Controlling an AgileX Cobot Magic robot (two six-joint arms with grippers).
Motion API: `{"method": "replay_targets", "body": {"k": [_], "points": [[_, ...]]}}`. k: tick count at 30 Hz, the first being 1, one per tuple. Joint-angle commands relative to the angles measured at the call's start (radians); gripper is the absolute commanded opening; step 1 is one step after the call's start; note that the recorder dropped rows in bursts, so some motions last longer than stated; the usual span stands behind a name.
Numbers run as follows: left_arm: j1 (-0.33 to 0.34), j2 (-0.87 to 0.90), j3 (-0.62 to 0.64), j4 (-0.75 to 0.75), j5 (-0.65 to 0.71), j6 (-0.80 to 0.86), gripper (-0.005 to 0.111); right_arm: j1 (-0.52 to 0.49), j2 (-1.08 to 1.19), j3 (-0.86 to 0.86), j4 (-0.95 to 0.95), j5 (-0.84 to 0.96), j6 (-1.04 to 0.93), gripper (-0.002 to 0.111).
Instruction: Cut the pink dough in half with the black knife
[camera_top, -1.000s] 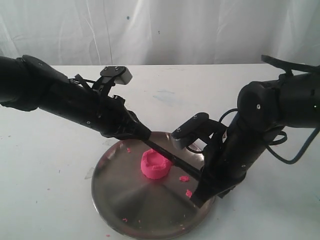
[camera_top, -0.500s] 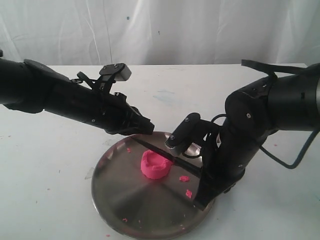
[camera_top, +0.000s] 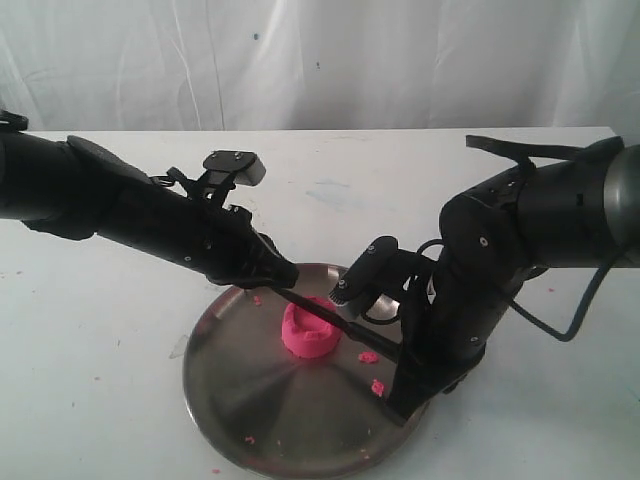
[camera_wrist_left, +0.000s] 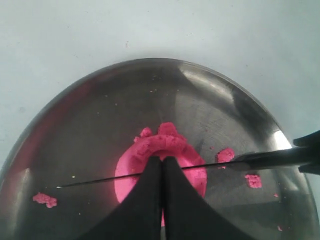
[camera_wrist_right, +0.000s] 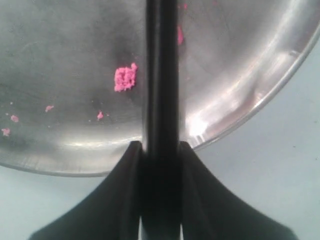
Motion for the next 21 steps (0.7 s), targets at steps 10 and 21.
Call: {"method": "replay_targets", "body": {"k": [10, 21], "points": [[-0.002, -0.005, 0.001, -0.01, 0.002, 0.004, 0.0, 0.002, 0.001, -0.004, 0.031, -0.014, 0.004, 0.0], [-0.002, -0.001, 0.001, -0.008, 0.004, 0.004, 0.0, 0.002, 0.034, -0.004, 0.057, -0.006, -0.003, 0.0]]}}
